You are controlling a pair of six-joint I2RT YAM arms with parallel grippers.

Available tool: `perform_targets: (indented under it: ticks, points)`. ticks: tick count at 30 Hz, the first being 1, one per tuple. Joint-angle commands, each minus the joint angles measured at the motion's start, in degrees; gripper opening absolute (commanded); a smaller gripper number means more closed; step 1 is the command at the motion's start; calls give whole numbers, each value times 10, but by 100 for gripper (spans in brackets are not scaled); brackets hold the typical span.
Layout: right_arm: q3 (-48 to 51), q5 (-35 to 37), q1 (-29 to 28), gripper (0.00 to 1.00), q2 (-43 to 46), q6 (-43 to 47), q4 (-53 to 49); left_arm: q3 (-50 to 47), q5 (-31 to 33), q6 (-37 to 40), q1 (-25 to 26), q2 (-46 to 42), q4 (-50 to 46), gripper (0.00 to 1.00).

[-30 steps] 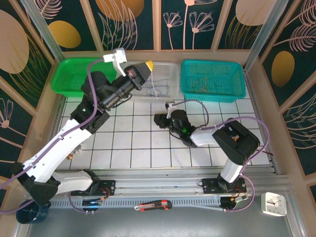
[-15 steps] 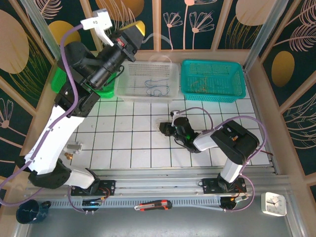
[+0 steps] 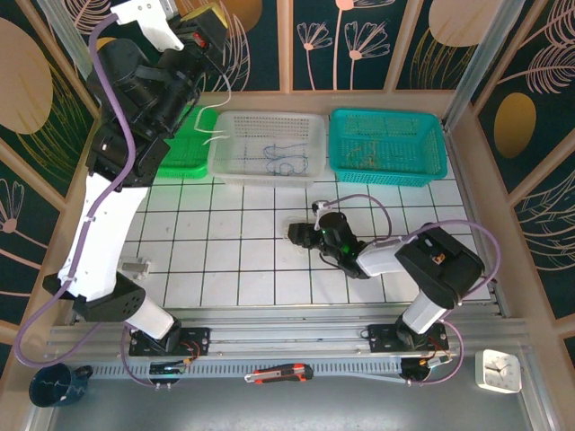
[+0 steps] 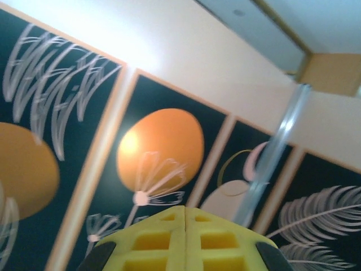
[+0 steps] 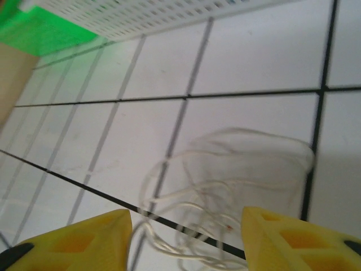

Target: Untangle the cables

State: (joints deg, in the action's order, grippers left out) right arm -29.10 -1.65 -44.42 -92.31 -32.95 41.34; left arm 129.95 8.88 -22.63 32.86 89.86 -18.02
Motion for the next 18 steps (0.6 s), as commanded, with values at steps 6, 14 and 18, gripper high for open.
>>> perform_targets:
  ticks: [6,14,18]
  points:
    - [-47,-28,-4,58,100,38,-101,-108,119,93,-67,-9,47,0]
    - [-54,-15,2,60,189,53,-189,-143,110,83,-175,29,99,0]
    - [-47,-4,7,61,234,58,-222,-113,107,87,-221,80,105,0]
